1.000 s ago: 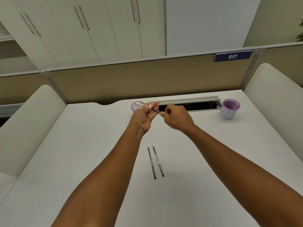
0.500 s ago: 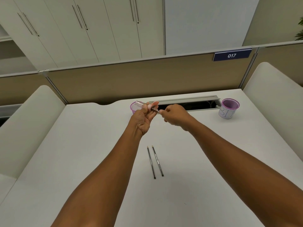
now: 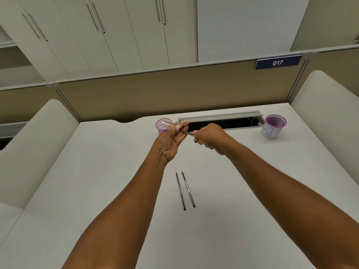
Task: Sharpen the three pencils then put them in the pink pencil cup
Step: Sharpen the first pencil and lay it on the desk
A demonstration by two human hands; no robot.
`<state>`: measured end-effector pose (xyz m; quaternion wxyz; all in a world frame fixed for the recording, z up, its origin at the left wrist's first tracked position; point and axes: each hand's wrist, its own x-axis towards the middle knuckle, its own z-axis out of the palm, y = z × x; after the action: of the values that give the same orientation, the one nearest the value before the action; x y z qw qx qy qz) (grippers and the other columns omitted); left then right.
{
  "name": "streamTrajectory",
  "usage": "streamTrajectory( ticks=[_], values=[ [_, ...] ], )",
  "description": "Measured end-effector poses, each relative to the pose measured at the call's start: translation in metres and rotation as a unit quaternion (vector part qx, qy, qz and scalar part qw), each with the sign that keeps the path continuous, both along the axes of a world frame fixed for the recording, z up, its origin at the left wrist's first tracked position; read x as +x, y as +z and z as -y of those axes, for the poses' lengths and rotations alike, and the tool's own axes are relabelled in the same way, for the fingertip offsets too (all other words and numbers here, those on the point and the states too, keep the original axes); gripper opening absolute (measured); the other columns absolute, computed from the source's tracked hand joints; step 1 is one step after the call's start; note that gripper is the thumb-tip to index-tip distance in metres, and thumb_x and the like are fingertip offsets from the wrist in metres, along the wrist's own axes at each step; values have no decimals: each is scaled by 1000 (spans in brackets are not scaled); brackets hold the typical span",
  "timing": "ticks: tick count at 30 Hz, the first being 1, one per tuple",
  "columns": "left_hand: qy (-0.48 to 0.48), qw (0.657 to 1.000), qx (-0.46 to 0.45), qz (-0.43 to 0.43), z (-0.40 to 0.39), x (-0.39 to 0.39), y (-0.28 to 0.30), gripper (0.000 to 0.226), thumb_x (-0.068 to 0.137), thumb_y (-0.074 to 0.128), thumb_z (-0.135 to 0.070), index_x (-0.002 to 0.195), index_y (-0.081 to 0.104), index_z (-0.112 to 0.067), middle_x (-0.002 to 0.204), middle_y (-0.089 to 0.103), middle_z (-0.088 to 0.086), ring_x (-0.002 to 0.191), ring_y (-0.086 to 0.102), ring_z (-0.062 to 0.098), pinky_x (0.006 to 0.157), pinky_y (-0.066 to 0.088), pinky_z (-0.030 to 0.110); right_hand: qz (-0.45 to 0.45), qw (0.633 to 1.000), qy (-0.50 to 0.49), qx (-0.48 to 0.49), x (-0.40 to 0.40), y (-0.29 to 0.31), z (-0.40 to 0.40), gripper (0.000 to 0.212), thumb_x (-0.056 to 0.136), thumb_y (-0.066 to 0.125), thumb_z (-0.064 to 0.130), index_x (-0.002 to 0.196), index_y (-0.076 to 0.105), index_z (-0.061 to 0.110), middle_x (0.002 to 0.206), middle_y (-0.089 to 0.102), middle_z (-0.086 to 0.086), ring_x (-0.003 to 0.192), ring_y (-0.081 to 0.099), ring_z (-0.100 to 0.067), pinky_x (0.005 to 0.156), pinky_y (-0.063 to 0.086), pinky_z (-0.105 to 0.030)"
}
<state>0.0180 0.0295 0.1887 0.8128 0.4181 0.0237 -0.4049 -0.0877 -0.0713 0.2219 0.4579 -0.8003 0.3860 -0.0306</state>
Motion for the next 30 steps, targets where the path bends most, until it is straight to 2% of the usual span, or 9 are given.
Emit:
streamTrajectory(
  ticks=[1, 3, 9, 13, 15, 17, 20, 25, 30],
  values=[
    [2, 1000, 4, 2, 0, -1, -1, 29, 104, 40, -10, 131, 42, 1, 109, 68, 22, 113, 62, 34, 101, 48, 44, 2, 998, -4, 68, 0, 3, 1, 35, 97, 51, 32, 80, 69, 6, 71, 56, -4, 58, 42, -15, 54, 33, -26],
    [11, 1000, 10, -2, 0, -1, -3, 32, 103, 40, -10, 133, 42, 2, 113, 66, 23, 114, 61, 35, 102, 47, 45, 0, 998, 18, 61, -2, 3, 2, 35, 96, 52, 32, 87, 70, 3, 75, 60, -6, 62, 45, -16, 57, 36, -27],
    [22, 1000, 15, -10, 1, -1, -5, 32, 103, 40, -9, 134, 42, 1, 111, 67, 23, 114, 62, 36, 100, 49, 45, 16, 950, 66, -304, -3, -17, -7, 21, 93, 57, 37, 95, 62, 16, 86, 62, -1, 77, 57, -20, 63, 40, -29],
    [1, 1000, 18, -3, 0, -3, -6, 25, 103, 41, -9, 125, 46, 0, 106, 69, 21, 112, 63, 36, 101, 47, 47, 0, 916, 66, -396, -5, -22, -9, 20, 96, 51, 27, 86, 62, 14, 70, 53, 1, 60, 47, -16, 48, 24, -25],
    [-4, 1000, 19, -1, 0, -2, -4, 18, 103, 41, -9, 117, 47, -1, 105, 69, 21, 110, 63, 36, 103, 46, 47, -18, 943, 47, -330, -2, -20, -10, 24, 95, 52, 28, 77, 59, 14, 68, 53, 0, 59, 47, -17, 47, 24, -24],
    [-8, 1000, 15, 2, 0, -3, -1, 17, 104, 39, -9, 117, 46, -1, 101, 69, 21, 108, 63, 34, 102, 47, 45, -2, 990, 15, -143, 2, -11, -5, 29, 93, 53, 28, 70, 62, 12, 71, 58, -3, 60, 49, -19, 50, 31, -24],
    [-7, 1000, 17, 10, -1, -7, 0, 15, 104, 38, -10, 116, 45, -3, 104, 67, 20, 107, 62, 32, 99, 48, 42, -2, 998, 13, 60, 2, 1, 0, 31, 94, 53, 26, 81, 71, 4, 73, 62, -7, 57, 45, -16, 52, 35, -25],
    [18, 1000, 17, -4, 1, -1, -3, 32, 104, 38, -7, 134, 41, 4, 113, 65, 25, 116, 60, 37, 104, 45, 45, -15, 977, 67, -202, -2, -15, -1, 27, 93, 54, 40, 94, 62, 14, 88, 64, -3, 79, 59, -22, 69, 48, -34],
    [25, 1000, 8, -9, -1, -4, -5, 36, 103, 40, -8, 138, 40, 2, 104, 69, 20, 102, 65, 33, 93, 53, 42, 96, 907, 50, -407, -7, -38, -9, 23, 96, 50, 26, 84, 62, 12, 78, 59, -4, 70, 54, -23, 55, 33, -30]
  ],
)
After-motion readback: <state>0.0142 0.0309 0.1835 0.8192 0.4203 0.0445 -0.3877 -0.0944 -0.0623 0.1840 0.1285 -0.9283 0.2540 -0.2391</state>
